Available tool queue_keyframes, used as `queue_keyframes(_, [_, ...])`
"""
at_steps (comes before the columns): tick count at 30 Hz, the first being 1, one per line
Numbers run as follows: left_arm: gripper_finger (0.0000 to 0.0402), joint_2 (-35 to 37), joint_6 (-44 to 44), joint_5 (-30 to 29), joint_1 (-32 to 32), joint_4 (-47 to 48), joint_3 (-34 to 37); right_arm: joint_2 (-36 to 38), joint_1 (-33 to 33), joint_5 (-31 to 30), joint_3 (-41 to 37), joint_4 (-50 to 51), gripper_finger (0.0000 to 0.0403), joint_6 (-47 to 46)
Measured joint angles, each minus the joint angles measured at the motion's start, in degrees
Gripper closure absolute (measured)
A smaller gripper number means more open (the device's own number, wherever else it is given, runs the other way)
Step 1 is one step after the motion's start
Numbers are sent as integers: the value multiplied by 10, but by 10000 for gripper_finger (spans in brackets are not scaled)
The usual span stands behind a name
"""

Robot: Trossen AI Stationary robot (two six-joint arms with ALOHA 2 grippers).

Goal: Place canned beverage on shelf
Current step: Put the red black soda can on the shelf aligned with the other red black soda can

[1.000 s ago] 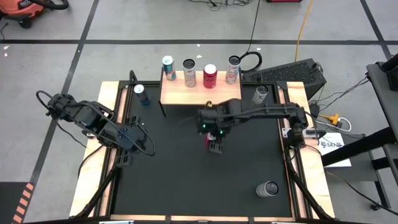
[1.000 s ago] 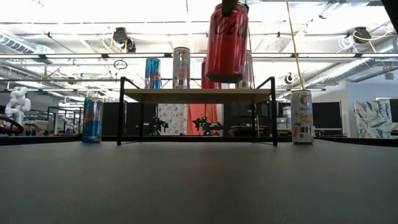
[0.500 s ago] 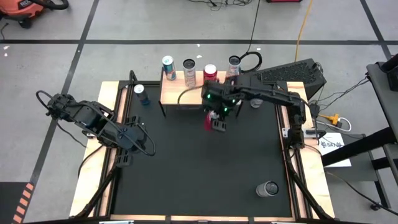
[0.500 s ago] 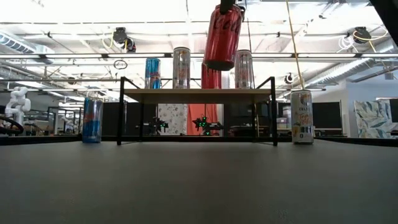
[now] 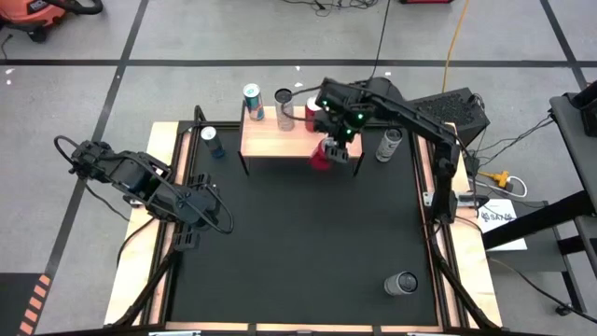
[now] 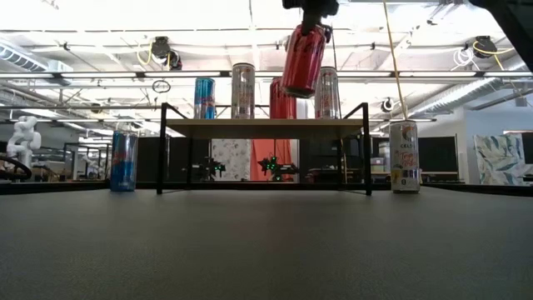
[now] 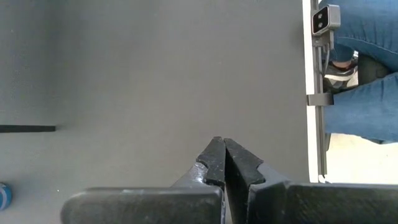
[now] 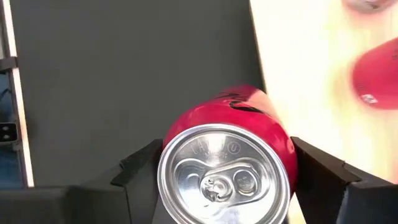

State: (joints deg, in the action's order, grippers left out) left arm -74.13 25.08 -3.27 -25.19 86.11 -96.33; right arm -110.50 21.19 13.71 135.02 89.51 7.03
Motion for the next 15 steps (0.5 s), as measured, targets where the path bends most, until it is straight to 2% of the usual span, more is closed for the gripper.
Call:
queue_keyframes(8, [402,0,0,-2,0,0,0,-1,51,1,0,-12,139,60])
queue_keyframes(15, [402,0,1,-3,6,-3,0,-1,80,23,0,-26,139,64])
